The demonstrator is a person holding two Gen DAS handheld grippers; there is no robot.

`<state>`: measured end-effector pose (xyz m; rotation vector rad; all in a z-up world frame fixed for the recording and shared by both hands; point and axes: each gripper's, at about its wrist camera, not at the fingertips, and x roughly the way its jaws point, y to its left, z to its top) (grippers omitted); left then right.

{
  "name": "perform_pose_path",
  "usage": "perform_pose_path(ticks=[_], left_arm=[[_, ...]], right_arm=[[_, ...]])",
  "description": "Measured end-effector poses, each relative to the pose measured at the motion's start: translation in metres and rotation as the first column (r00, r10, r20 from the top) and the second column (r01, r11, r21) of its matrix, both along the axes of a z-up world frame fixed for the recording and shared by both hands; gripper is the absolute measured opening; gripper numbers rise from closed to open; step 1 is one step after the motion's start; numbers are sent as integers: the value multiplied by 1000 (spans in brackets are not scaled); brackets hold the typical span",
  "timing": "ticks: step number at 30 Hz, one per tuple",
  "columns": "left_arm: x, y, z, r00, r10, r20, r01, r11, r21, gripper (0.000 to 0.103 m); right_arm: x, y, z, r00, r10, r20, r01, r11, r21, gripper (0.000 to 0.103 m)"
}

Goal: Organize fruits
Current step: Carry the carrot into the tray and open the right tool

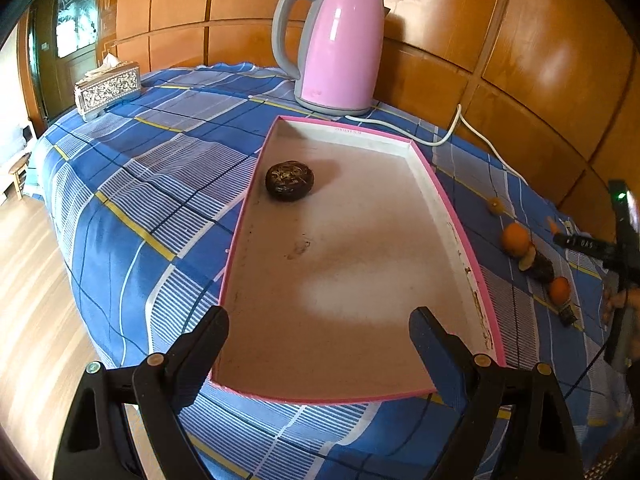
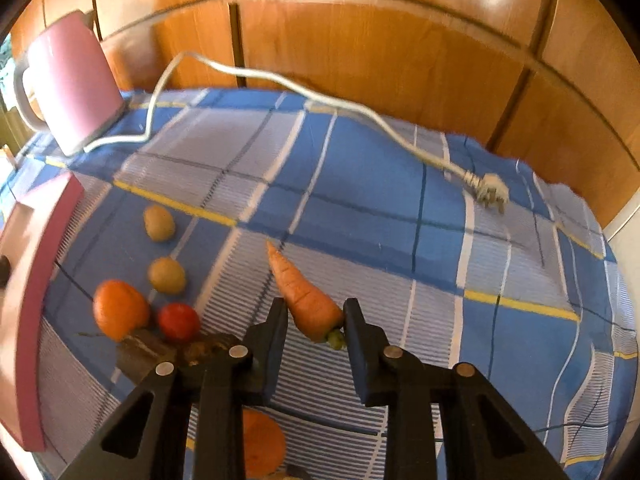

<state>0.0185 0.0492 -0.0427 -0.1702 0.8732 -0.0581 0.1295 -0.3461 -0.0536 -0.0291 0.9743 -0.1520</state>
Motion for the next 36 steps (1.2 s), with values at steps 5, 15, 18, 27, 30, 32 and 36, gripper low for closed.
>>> perform_pose_path(ticks=[5, 15, 18, 27, 30, 32, 36], left_arm=[[-3, 7, 4, 1000, 25, 17, -25, 1000, -13, 92], [-6, 16, 5, 997, 70, 14, -70, 997, -19, 95], [-5, 20, 3, 996, 83, 9, -83, 996, -24, 95], [-4, 24, -1, 996, 94, 1, -94, 995, -23, 95], [-4, 25, -2, 995, 98, -1, -98, 995, -24, 95], [-3, 26, -2, 995, 99, -2, -99, 995, -25, 95], [-3, 28, -1, 995, 104, 1, -104, 994, -27, 95]], right_arm=[[-2, 16, 27, 997, 26, 74, -26, 1000, 0, 28], [-7, 103, 51, 969, 217, 118, -233, 960, 152, 28], [-3, 143, 45, 952, 287, 105, -302, 933, 193, 28], [14, 226, 28, 919, 388, 66, -392, 889, 237, 29], [21, 239, 24, 918, 393, 53, -393, 887, 241, 29], [25, 245, 21, 916, 398, 44, -396, 886, 242, 30], [23, 244, 18, 925, 376, 45, -376, 896, 234, 39]])
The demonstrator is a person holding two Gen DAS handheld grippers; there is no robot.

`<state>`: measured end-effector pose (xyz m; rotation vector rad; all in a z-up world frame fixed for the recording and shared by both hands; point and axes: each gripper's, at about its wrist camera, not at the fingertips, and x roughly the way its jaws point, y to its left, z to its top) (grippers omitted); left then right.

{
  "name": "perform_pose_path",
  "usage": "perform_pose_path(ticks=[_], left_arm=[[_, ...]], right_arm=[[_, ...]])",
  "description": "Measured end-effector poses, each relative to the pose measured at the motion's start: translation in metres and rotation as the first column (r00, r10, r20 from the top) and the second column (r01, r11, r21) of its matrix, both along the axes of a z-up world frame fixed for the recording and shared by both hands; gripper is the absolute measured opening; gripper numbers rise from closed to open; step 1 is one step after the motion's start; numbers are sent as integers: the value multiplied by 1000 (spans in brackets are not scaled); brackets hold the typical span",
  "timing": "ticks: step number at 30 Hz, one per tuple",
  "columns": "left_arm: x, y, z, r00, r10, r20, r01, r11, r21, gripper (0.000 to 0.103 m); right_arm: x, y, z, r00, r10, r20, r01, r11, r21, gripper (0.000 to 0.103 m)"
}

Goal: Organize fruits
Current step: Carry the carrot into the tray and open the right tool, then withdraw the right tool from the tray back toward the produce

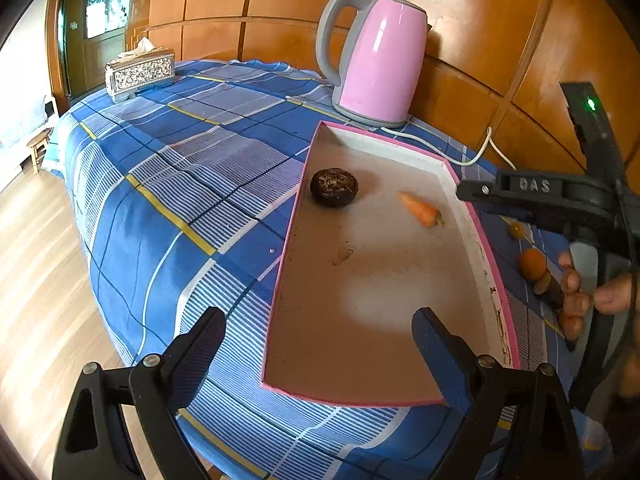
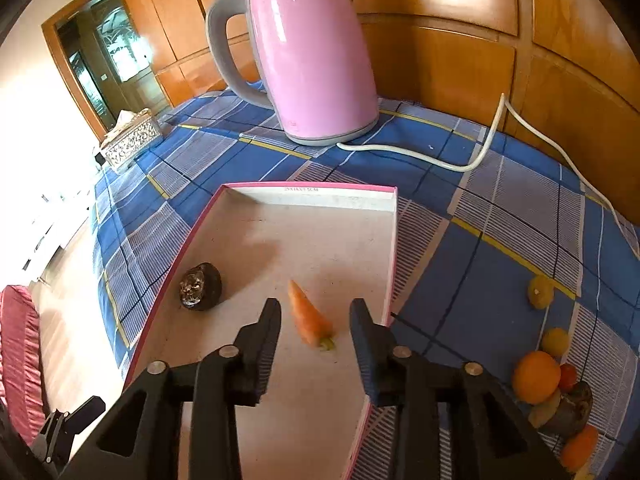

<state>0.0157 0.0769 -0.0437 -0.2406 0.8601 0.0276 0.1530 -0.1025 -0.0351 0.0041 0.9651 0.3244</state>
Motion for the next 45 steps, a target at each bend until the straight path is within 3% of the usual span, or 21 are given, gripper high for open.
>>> perform_pose_path(ticks=[7, 16, 35, 45], left_arm=[[-2, -1, 3, 1000, -3, 10, 3, 1000, 5, 95], [-3, -10, 7, 999, -33, 19, 33, 999, 18, 95], [-4, -45, 11, 987, -159, 20, 157, 985, 69, 95], [0, -53, 14, 985, -174, 18, 172, 982, 78, 95]], right_arm=[[-18, -19, -1, 998, -58, 3, 58, 998, 14, 44], [-55, -30, 9, 992, -87, 96, 93, 994, -53, 53], [-100, -81, 8, 960, -236, 153, 250, 964, -84, 54], [-109, -102, 5, 937, -309, 161, 326, 941, -94, 54]])
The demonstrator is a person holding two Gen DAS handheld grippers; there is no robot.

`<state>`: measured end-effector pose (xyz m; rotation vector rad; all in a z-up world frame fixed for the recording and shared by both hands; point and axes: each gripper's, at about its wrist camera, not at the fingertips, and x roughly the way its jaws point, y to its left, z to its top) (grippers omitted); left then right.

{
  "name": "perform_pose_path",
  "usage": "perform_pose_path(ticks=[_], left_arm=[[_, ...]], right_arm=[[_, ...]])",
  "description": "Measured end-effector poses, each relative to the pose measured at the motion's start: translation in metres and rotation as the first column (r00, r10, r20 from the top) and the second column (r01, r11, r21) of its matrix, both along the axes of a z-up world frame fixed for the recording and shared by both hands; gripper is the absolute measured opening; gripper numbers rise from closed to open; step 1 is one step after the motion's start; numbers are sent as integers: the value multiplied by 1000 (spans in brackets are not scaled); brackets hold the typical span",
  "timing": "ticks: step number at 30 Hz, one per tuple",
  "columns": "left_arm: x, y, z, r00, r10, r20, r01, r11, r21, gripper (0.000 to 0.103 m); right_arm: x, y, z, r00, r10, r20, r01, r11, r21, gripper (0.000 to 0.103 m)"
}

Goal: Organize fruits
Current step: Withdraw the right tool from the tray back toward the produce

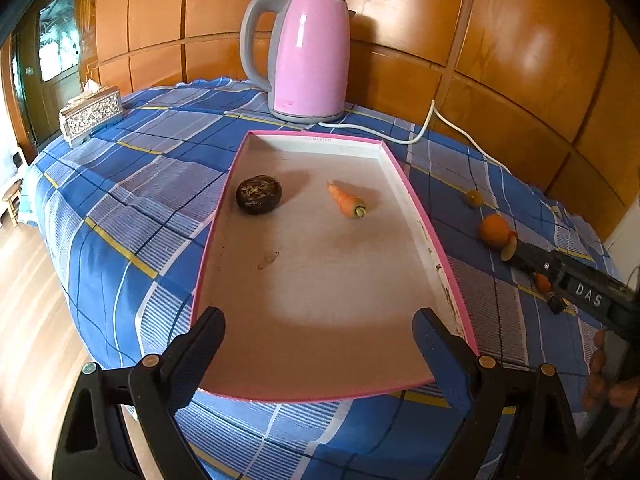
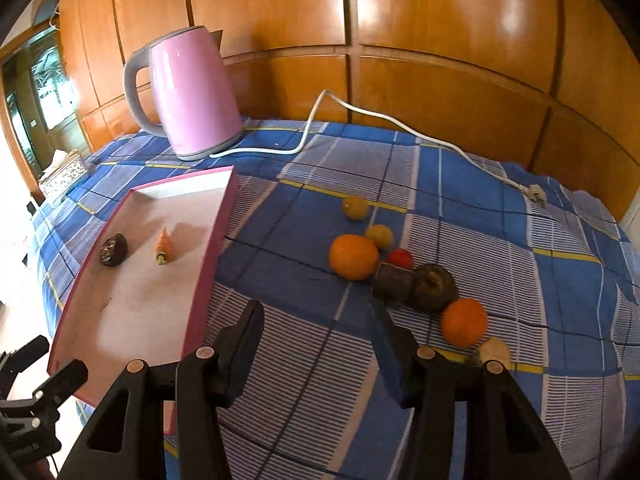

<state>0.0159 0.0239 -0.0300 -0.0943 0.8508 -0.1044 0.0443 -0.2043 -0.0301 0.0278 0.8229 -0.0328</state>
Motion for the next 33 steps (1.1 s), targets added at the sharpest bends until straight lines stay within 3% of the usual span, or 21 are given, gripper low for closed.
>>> perform_pose_path(ticks=[19, 33], left_arm=[[9, -51, 13, 988, -151, 28, 150, 988, 41, 95], [19, -95, 20, 966, -257, 37, 255, 966, 47, 95]], right_arm=[[-22, -37, -5, 994, -110, 14, 110, 993, -38, 54], [-36, -72, -6, 980, -196, 23, 197, 979, -47, 54]])
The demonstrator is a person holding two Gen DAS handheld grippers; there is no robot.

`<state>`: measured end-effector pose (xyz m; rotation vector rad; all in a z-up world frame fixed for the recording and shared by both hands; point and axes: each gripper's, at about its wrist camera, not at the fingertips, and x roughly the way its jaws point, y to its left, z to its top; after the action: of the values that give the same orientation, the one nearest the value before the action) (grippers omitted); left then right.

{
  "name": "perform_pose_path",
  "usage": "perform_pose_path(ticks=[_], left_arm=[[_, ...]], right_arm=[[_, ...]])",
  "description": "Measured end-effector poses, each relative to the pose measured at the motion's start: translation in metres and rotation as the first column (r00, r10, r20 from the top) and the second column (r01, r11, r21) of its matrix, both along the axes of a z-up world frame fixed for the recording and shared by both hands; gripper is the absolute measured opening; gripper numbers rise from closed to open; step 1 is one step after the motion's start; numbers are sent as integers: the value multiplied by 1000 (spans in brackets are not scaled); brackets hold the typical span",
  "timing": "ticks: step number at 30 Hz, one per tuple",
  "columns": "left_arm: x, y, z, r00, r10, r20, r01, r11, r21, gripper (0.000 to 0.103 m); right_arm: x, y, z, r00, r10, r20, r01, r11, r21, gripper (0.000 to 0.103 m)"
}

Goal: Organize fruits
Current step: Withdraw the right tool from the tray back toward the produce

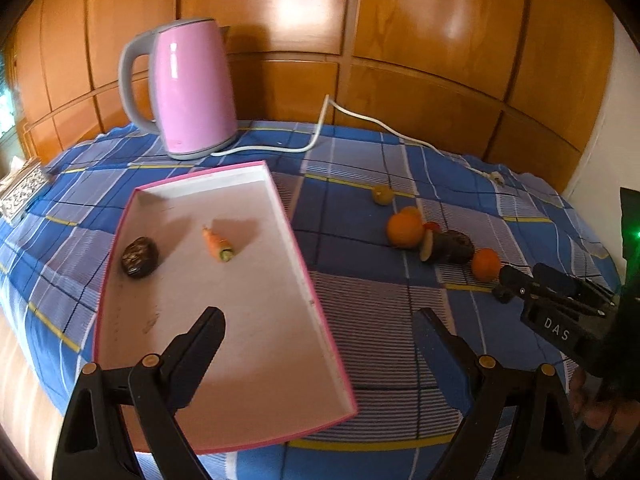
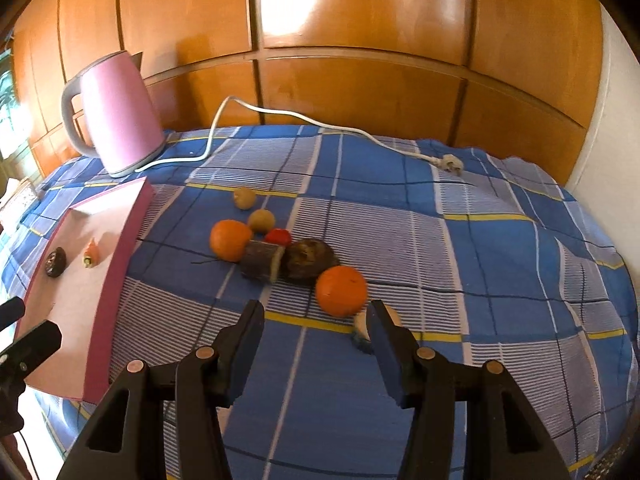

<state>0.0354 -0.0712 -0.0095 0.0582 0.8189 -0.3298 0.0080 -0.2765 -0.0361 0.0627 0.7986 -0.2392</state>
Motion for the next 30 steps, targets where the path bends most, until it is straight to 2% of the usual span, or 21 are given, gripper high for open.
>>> perform_pose_path(ticks=[14, 30], left_arm=[[22, -26, 4, 999, -41, -1, 41, 999, -1, 95], [68, -60, 2, 997, -66, -36, 67, 998, 3, 95]], right_arm=[[-18, -36, -6, 996, -94, -13, 94, 996, 1, 54], [-33, -74, -13, 979, -204, -24, 204, 979, 0, 54]])
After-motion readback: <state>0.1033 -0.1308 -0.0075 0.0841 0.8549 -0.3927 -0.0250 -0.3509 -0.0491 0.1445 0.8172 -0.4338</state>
